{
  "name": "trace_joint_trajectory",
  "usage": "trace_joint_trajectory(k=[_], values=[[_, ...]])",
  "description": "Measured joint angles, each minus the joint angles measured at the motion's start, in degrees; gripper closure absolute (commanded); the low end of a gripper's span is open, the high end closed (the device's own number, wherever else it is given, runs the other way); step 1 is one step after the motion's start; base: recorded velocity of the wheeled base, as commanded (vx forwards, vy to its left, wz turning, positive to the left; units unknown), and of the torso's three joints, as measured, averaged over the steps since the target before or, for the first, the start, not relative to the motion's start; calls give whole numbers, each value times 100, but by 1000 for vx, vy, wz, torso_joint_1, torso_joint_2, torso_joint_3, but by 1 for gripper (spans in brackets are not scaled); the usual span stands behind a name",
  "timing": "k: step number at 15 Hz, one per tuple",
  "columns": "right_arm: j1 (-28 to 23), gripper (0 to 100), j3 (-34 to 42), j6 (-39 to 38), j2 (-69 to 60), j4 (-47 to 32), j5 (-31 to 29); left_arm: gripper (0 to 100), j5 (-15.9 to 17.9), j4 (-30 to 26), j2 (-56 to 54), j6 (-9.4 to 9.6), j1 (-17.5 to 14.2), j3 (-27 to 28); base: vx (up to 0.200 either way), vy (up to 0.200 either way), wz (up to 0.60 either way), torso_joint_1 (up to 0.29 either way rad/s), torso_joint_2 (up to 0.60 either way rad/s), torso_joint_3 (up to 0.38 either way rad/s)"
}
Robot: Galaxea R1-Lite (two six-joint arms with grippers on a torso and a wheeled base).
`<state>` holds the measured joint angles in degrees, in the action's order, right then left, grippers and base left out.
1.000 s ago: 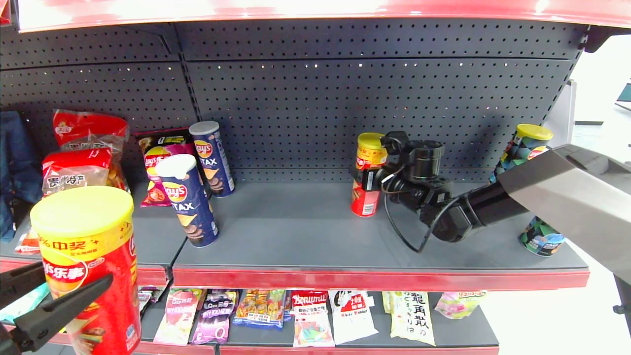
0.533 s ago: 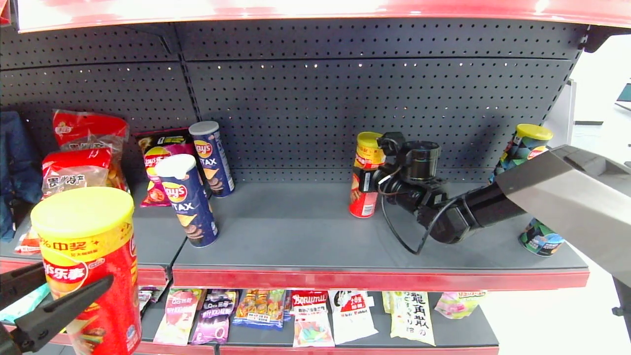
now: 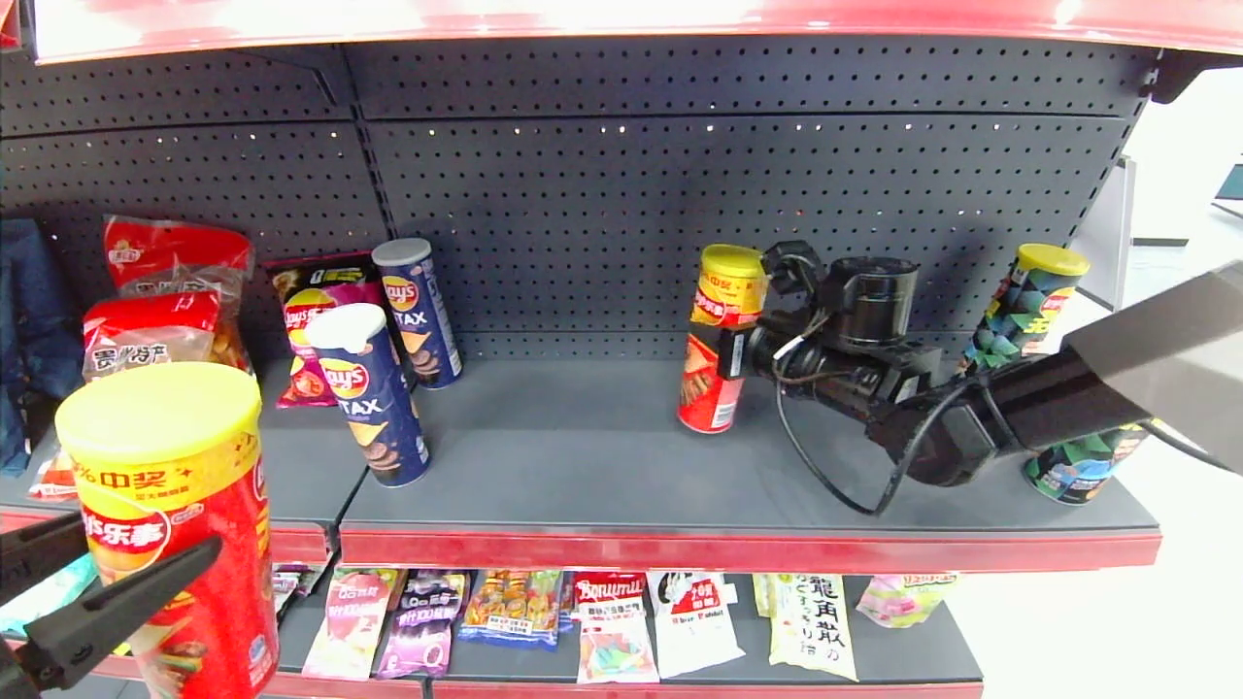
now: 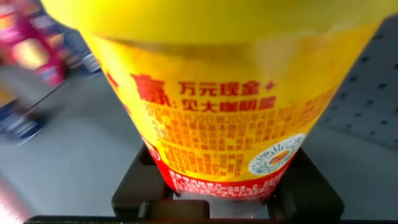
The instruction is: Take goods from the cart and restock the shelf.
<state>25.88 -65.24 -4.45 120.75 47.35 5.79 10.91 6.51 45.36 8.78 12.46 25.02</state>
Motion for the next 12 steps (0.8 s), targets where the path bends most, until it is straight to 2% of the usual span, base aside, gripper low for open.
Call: trace_joint_trajectory(k=[3,8,12], values=[[0,100,657,139,-518,-2,874,100,1,6,0,9,2,21,0,0,0,0,0,0],[-105,100,1023,505,-835,2,2072,100,11,13,-2,11,5,56,0,0,0,0,0,0],[-172,100,1282,753,-857,-6,2626,100,15,13,0,11,11,108,0,0,0,0,0,0]])
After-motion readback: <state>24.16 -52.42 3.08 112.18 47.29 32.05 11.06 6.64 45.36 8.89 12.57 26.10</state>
